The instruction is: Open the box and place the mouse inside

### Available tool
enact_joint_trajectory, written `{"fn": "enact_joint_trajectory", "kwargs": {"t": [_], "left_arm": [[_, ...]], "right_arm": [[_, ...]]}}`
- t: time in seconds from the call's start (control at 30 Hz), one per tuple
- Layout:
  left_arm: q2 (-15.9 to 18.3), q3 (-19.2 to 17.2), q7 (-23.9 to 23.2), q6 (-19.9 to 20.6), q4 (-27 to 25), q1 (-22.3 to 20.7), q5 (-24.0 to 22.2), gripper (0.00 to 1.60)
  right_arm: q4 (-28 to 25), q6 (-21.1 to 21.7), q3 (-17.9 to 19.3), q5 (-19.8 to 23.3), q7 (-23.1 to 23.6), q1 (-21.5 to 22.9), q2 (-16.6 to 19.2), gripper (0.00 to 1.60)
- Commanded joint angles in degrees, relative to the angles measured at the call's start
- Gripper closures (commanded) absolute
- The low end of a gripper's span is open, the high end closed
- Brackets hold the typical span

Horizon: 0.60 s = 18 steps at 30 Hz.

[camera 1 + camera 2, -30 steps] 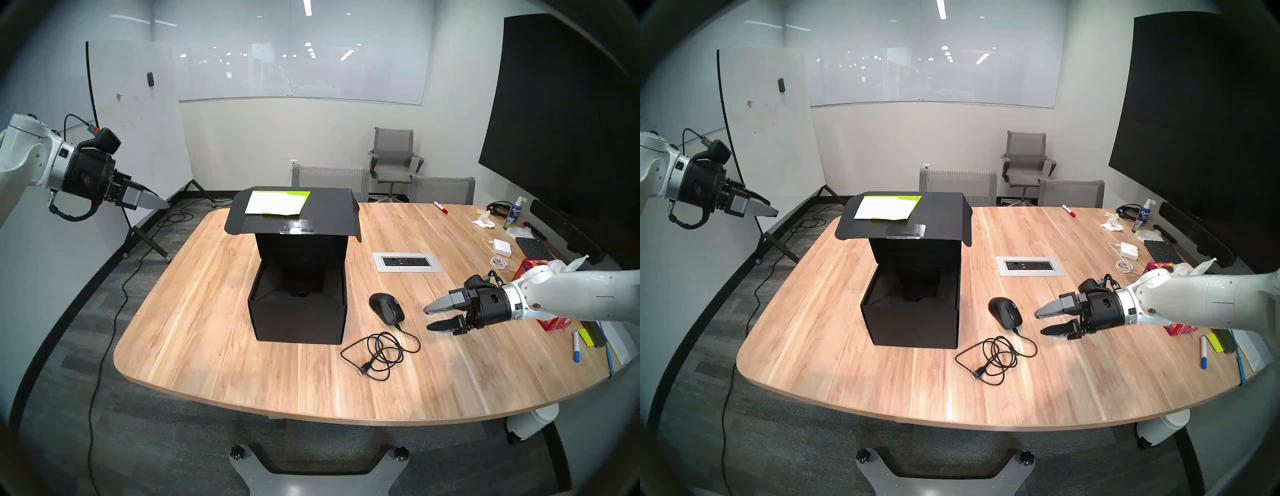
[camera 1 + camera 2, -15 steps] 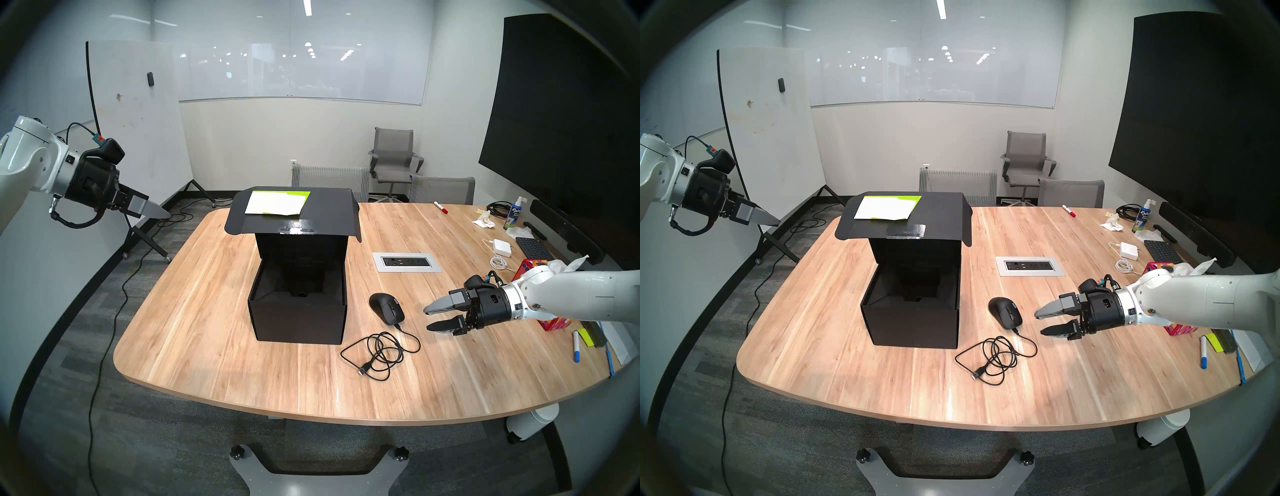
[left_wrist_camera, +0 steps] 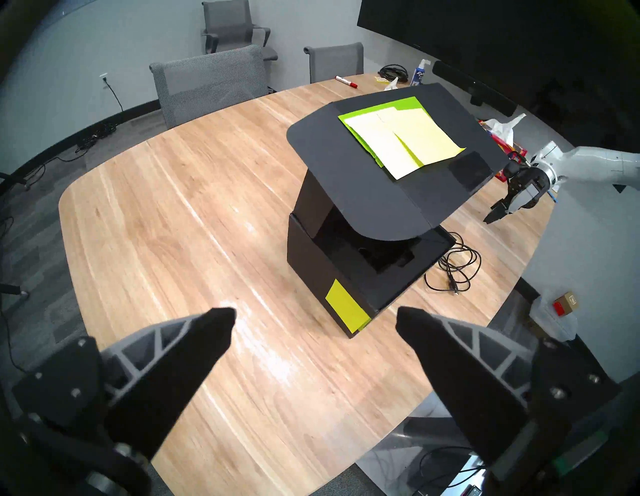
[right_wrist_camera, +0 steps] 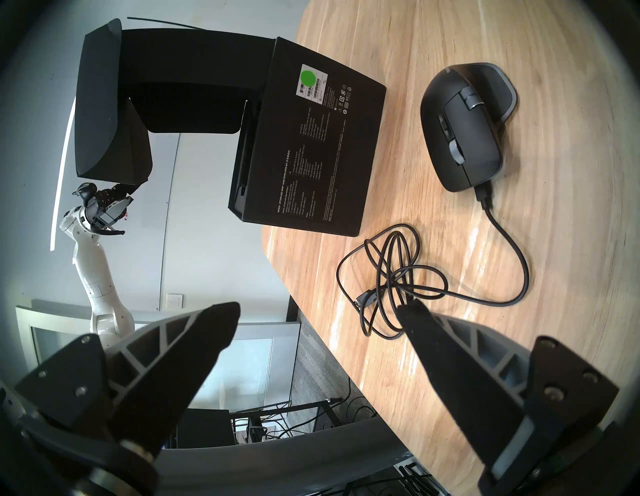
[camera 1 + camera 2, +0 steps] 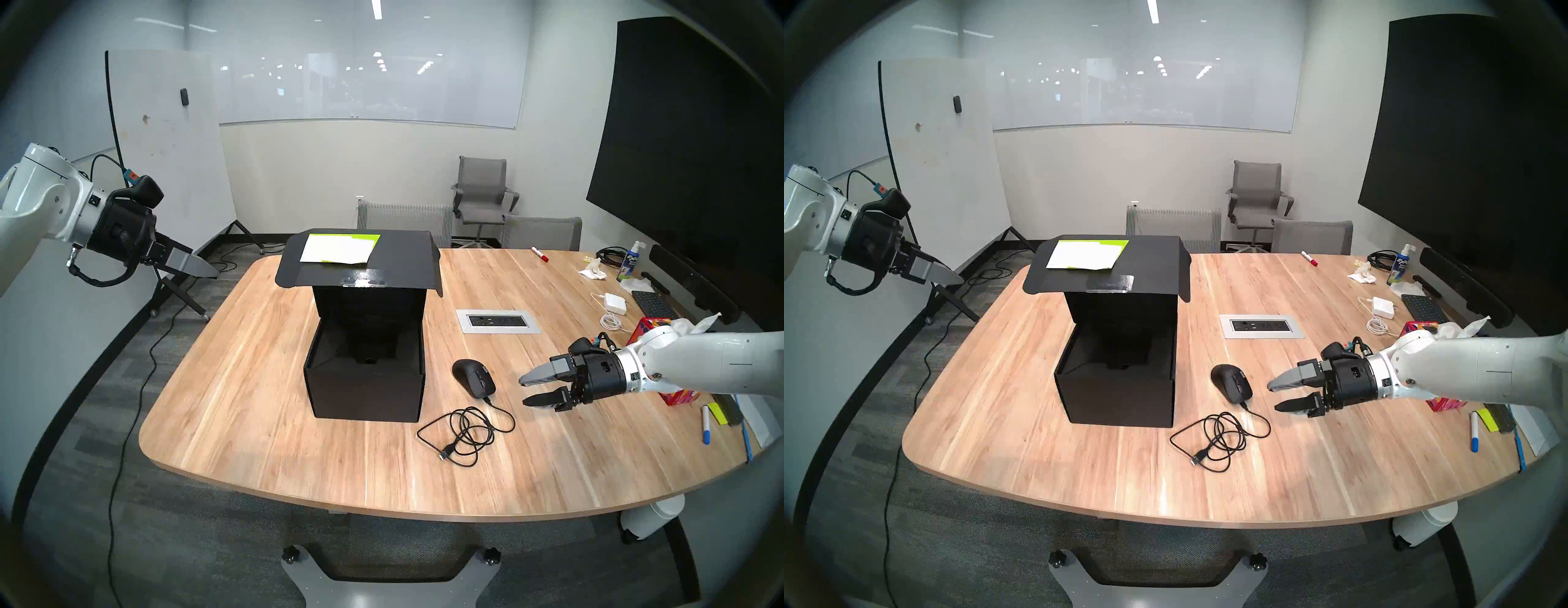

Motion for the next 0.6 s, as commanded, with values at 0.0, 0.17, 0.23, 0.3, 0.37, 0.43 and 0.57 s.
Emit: {"fn": "enact_joint_trajectory", "kwargs": {"t": [0.0, 0.17, 0.23, 0.3, 0.37, 0.43, 0.57], "left_arm": [[-0.13, -0.34, -6.2, -0.11, -1.66, 0.19, -0.71, 0.0], [-0.13, 0.08, -5.78, -0.11, -3.39, 0.58, -1.01, 0.0], [-0.13, 0.36, -6.46, -0.11, -4.07, 0.85, -0.93, 0.0], [-0.13, 0.58, -6.08, -0.11, -4.94, 1.08, -1.02, 0.0], [-0.13, 0.75, -5.99, -0.11, -5.66, 1.21, -1.09, 0.0], [-0.13, 0.95, -6.26, -0.11, -6.52, 1.37, -1.09, 0.0], [-0.13, 1.31, -6.15, -0.11, -8.05, 1.74, -1.04, 0.0]], "right_arm": [[0.12, -0.06, 0.48, 0.14, 0.15, 0.65, -0.06, 0.0], [0.13, -0.06, 0.49, 0.14, 0.15, 0.65, -0.06, 0.0], [0.13, -0.06, 0.49, 0.14, 0.14, 0.64, -0.06, 0.0], [0.13, -0.06, 0.5, 0.13, 0.14, 0.63, -0.06, 0.0], [0.13, -0.06, 0.51, 0.13, 0.14, 0.63, -0.06, 0.0], [0.13, -0.06, 0.51, 0.14, 0.15, 0.62, -0.06, 0.0], [0.14, -0.06, 0.52, 0.14, 0.15, 0.62, -0.06, 0.0]]}}
